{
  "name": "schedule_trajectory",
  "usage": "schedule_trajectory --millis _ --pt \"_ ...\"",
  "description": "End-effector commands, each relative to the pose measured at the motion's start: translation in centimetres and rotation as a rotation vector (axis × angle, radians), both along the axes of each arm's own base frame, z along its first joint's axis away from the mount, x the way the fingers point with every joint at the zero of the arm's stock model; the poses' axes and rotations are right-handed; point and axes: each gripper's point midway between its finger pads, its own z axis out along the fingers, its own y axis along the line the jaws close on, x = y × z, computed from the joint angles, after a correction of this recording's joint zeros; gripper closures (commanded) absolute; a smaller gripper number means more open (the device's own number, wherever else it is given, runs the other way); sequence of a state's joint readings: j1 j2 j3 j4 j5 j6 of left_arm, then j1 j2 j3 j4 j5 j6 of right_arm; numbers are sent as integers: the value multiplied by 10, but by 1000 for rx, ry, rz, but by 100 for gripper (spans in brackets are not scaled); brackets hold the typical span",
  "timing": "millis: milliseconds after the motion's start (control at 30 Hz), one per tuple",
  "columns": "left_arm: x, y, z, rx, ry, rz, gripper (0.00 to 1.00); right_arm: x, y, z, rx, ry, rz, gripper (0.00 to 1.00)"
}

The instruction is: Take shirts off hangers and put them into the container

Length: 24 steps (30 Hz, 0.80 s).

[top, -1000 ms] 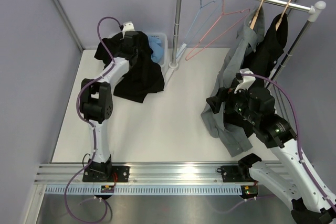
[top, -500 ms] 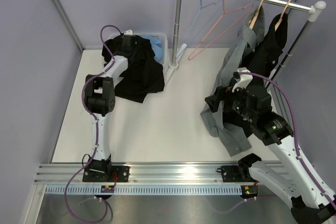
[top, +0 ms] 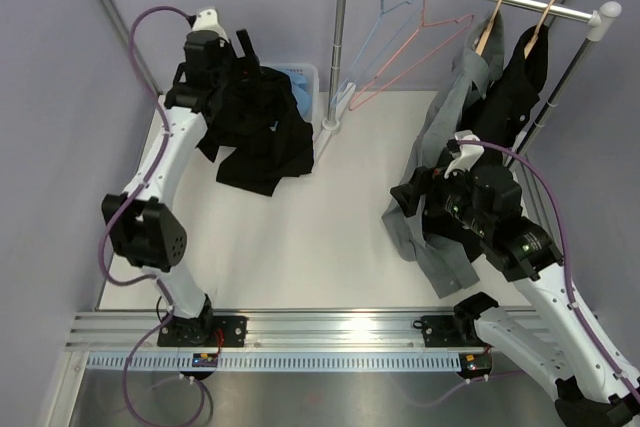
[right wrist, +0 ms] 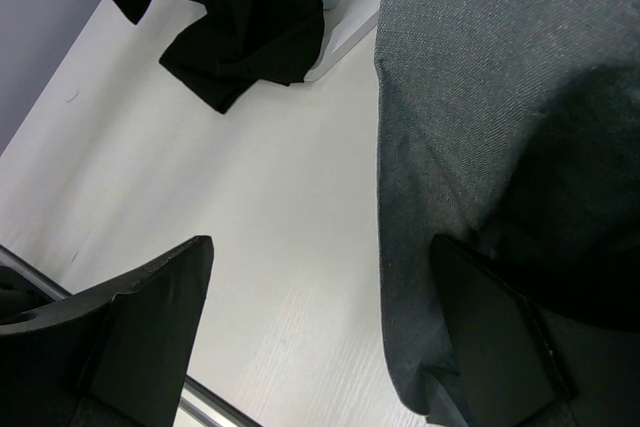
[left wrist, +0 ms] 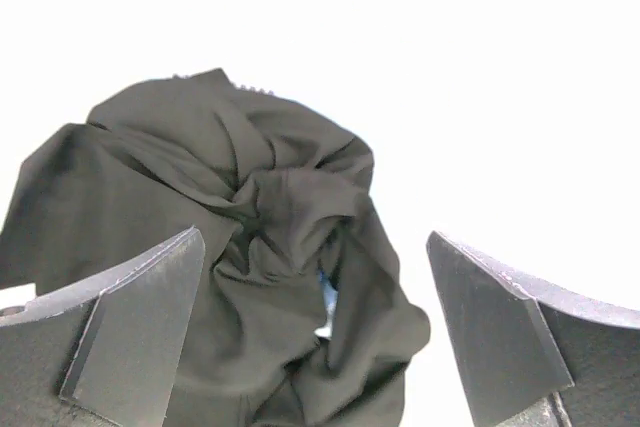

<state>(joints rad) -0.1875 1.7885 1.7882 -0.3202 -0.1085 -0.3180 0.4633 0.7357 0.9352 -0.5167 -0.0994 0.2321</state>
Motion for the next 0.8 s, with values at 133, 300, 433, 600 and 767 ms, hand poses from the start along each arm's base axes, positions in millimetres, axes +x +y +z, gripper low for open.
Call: schedule_trajectory --millis 133,300,433,600,767 --pt "-73 -12 -30 -111 50 59 1 -3 4 16 40 -53 26 0" --pt "-122 -36 -79 -163 86 74 1 -6 5 18 53 -58 41 1" --pt "-138 -27 -124 -195 141 161 1 -8 8 20 68 -63 53 1" --pt "-148 -25 -189 -218 252 223 1 -9 11 19 74 -58 69 1" --pt "-147 -26 -224 -232 315 269 1 -10 10 19 72 -57 69 0"
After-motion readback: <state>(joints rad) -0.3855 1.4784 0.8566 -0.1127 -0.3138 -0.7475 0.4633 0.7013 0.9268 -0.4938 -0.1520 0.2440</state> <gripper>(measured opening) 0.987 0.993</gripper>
